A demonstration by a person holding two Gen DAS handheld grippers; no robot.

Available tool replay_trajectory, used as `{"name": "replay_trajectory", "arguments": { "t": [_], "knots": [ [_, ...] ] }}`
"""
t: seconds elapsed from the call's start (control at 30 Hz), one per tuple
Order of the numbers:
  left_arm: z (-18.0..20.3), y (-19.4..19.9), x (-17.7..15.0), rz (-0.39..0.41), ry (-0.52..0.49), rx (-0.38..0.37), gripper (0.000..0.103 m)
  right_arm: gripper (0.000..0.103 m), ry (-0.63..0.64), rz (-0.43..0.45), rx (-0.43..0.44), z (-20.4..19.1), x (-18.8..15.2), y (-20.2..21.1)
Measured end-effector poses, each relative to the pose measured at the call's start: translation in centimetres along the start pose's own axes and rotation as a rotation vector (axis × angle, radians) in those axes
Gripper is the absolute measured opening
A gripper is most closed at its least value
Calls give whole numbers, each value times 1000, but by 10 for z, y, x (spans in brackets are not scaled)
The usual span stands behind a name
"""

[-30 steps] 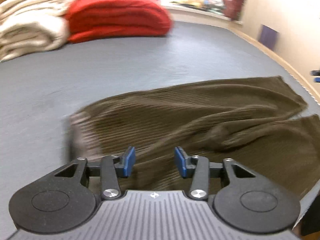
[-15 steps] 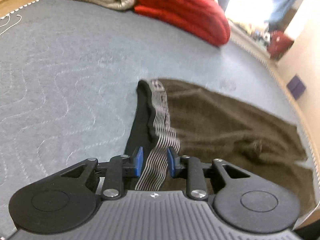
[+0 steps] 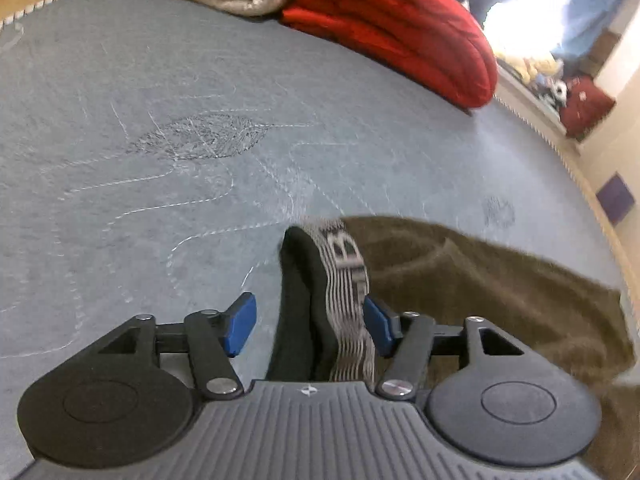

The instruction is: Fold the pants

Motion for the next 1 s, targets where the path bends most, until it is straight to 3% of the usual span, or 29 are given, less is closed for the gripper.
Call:
{"name": "replay_trajectory", "arguments": {
  "t": [0.1,0.23,0.33,0.4,0.43,0.47,0.57,0.67,0.73,0.77,0.87,1.0],
  "knots": [
    [-1,-24,3,-48,40,-52,70,48,-20,72,-80,44,26,14],
    [12,-36,13,-36,-32,-51,71,49,-112,120,-175,110,42,28],
    [16,-44,18,-26,-82,-21,48,49,-272,140,-239,157,31,26],
    [19,-37,26,17,-133,11,26,49,-396,122,-283,181,15,19],
    [19,-31,30,51,-146,53,26,48,-442,72,-306,190,9,11],
    [16,-25,33,72,-116,65,26,48,-480,76,-326,197,7,9],
    [12,-27,29,12,-85,83,27,48,-564,118,-354,207,7,9],
    [17,-24,28,2,-156,173,44,48,-603,91,-366,211,0,6],
    [17,-7,35,71,-161,251,46,48,-591,84,-366,209,-2,5],
    [17,2,37,110,-149,244,46,48,-576,78,-363,206,-3,4],
    [23,16,37,150,-126,76,44,48,-535,54,-356,198,-1,0],
    [52,6,21,31,-242,-99,34,48,-506,34,-343,190,3,-3]
  ]
}}
Point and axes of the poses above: each gripper's, at about its wrist camera, not at the fingertips, and y roughly against the way its jaws point, z to its right, x to its top, the point moved 4 cm from there along -y, roughly the way its jaws point, and after that the axes turned 14 degrees about -y, right-handed, at the moved point
